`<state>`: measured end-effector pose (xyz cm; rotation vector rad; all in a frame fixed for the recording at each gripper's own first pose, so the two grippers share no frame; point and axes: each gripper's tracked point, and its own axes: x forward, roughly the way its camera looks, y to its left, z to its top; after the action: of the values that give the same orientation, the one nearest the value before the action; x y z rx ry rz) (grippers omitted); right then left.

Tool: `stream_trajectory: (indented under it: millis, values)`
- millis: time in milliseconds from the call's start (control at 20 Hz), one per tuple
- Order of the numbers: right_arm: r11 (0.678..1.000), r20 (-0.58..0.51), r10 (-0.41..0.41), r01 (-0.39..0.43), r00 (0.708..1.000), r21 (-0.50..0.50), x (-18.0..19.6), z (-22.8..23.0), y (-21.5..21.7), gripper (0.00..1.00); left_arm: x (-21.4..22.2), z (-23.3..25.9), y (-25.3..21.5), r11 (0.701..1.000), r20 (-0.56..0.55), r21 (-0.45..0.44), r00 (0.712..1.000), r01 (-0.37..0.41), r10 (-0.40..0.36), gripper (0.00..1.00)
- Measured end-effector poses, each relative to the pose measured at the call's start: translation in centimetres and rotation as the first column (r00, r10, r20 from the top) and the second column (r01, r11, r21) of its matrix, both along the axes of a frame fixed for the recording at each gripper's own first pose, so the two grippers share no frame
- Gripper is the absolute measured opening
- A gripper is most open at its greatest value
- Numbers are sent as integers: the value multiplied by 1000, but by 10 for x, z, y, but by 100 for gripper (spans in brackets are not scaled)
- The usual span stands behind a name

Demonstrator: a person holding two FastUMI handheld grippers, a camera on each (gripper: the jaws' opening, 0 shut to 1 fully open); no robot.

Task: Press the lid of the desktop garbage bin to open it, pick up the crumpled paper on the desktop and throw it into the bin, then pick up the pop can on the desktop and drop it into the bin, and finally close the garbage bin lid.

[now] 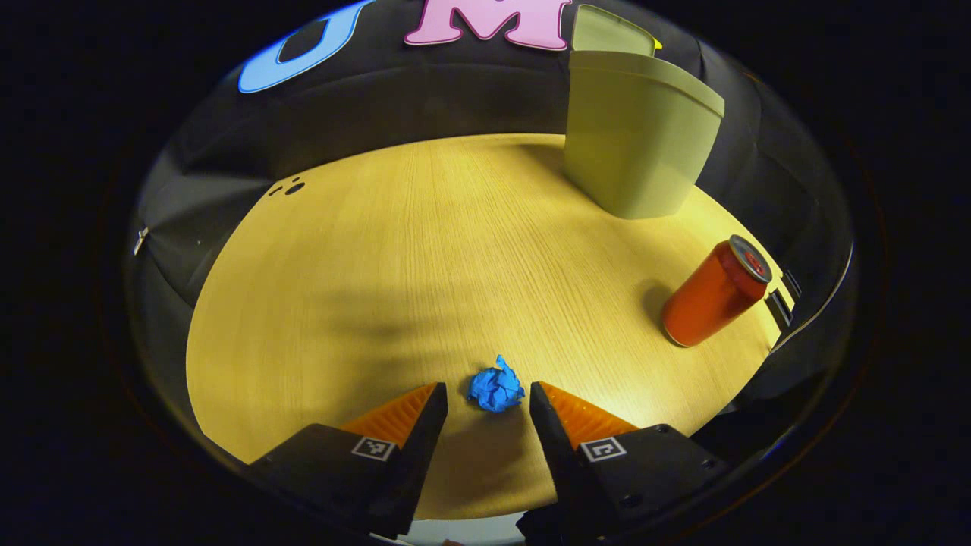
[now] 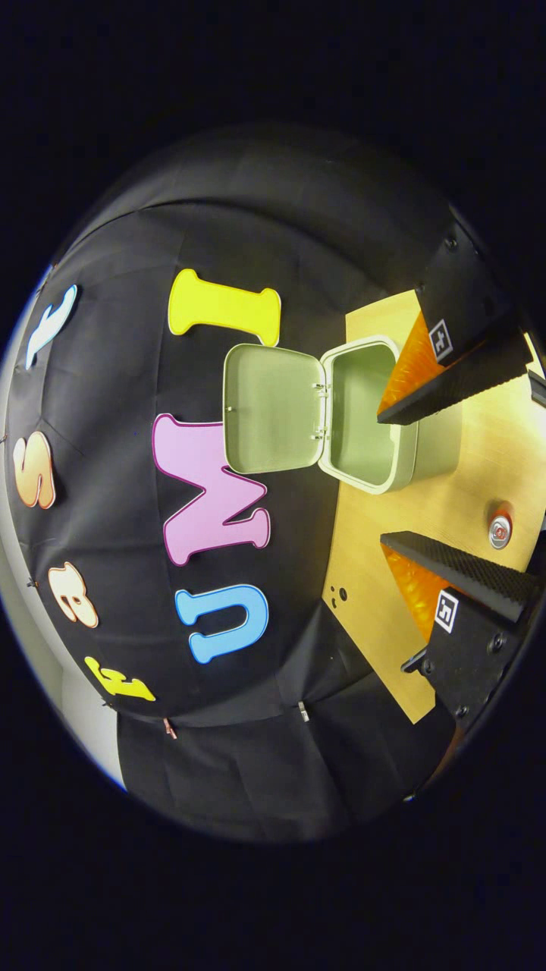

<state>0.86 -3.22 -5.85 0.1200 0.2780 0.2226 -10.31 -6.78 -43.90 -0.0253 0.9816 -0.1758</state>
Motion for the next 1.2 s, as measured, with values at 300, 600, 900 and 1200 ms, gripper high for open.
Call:
stream_trajectory:
  millis: [300, 600, 900, 1200]
  values:
    - [1000, -22, -1, 0, 1000, -10, 2, -8, -5, 93, 8, -7, 1, 1000, 2, 15, 1000, -13, 13, 57]
    - [1000, -38, 9, -10, 999, -9, 2, -16, -7, 93, 15, -6, -2, 1000, 16, 21, 1000, 8, -9, 42]
    - [1000, -42, 6, -6, 999, 5, 2, -21, -11, 93, 24, 28, -9, 1000, 82, -13, 997, 10, -9, 37]
    - [1000, -42, -1, 2, 999, 27, -1, -26, -8, 93, 54, 102, -13, 997, 204, -71, 979, 1, 13, 37]
